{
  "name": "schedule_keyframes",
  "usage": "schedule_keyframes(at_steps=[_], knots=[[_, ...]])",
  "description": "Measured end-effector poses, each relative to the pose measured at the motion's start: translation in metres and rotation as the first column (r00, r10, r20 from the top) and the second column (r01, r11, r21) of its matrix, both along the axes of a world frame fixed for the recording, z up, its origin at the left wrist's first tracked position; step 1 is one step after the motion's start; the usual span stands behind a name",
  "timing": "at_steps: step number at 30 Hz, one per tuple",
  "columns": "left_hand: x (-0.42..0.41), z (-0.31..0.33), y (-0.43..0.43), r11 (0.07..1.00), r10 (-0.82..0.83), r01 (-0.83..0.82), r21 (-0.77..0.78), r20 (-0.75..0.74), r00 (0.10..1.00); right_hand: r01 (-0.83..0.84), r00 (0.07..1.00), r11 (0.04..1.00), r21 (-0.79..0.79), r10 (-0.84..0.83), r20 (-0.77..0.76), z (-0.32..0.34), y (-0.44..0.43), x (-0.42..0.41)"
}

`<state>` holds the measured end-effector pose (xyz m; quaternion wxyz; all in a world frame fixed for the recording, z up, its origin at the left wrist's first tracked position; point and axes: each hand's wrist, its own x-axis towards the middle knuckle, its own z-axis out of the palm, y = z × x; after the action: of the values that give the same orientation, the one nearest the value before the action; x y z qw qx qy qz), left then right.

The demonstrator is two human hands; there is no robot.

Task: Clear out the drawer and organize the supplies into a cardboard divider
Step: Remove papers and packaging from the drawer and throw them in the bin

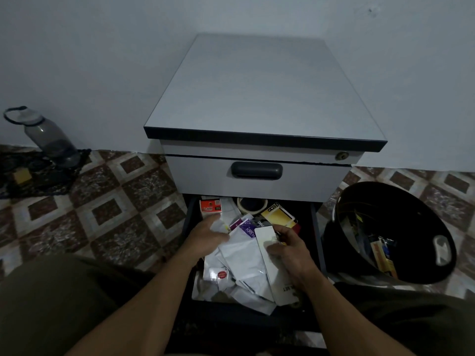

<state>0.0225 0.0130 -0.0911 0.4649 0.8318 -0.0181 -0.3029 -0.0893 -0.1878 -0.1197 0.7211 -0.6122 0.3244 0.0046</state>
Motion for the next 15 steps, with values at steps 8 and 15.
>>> schedule_keyframes(at_steps=[8, 15], knots=[[-0.005, -0.003, 0.008, 0.992, -0.057, 0.057, 0.109, -0.001, 0.998, -0.100, 0.994, 0.959, -0.266, 0.086, -0.066, 0.015, -0.001, -0.006], [-0.016, 0.000, 0.006, 0.966, -0.150, 0.143, 0.214, 0.018, 0.989, -0.174, 0.984, 0.912, -0.371, 0.146, -0.103, 0.026, 0.000, -0.014]])
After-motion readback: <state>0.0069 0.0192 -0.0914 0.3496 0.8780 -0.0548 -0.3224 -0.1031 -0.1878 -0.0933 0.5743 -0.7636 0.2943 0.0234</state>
